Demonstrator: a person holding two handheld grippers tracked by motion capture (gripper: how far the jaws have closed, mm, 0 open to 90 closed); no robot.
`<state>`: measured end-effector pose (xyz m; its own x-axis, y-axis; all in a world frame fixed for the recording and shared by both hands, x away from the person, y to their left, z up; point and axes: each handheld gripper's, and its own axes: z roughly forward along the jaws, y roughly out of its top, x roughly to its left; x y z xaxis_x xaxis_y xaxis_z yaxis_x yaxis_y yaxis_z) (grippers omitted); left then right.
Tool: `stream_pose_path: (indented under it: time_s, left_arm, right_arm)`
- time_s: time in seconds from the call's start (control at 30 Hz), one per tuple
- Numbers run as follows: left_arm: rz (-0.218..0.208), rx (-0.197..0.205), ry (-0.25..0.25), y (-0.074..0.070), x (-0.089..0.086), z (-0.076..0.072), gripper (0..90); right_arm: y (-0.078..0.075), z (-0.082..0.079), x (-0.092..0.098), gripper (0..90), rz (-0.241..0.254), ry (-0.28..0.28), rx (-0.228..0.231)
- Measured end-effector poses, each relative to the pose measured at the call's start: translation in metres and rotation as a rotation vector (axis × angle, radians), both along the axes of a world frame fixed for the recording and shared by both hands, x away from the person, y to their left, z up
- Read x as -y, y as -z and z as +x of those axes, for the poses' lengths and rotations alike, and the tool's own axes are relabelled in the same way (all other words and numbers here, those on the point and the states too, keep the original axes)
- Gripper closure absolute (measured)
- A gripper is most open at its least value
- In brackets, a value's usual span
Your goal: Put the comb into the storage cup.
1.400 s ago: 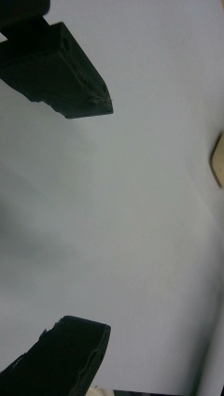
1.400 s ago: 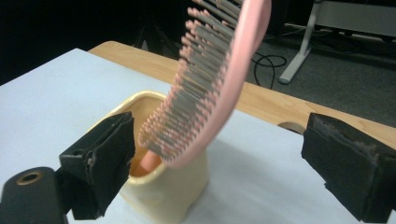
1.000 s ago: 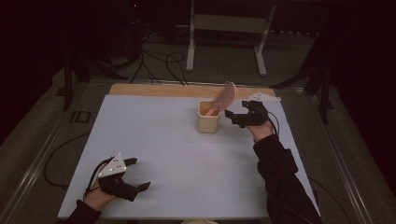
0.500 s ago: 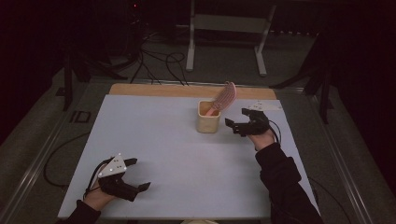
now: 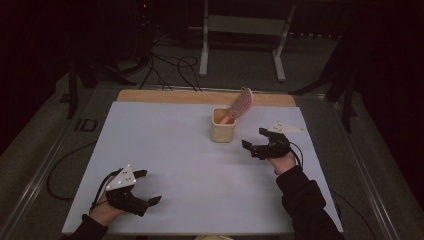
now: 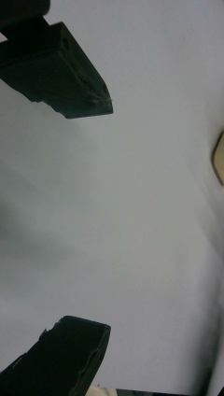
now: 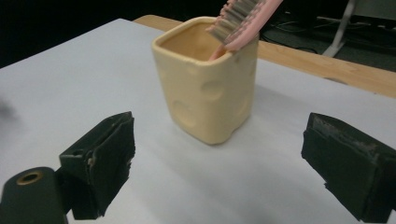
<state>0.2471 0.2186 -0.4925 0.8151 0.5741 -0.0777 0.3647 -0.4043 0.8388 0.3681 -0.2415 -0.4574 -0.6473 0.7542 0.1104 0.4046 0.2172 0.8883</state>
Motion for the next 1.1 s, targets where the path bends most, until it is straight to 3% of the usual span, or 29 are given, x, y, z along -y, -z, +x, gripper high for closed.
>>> stream_pose_path:
  time_s: [0.3,0.4,0.77,1.1]
  left_arm:
    - [0.002,-0.004,0.004,0.000,0.000,0.000,0.1]
    - [0.000,-0.005,0.006,0.000,0.000,0.000,0.1]
    - [0.003,-0.002,0.007,-0.001,0.000,-0.001,0.1]
    - [0.004,-0.003,0.007,0.000,0.000,-0.001,0.1]
  right_arm:
    - [0.010,-0.018,0.003,9.3,-0.002,-0.012,-0.002]
    - [0.018,-0.027,0.006,9.3,-0.037,-0.012,0.020]
    - [0.033,-0.050,0.015,9.3,-0.010,-0.043,-0.017]
    - [0.039,-0.072,0.029,9.3,-0.033,-0.046,-0.033]
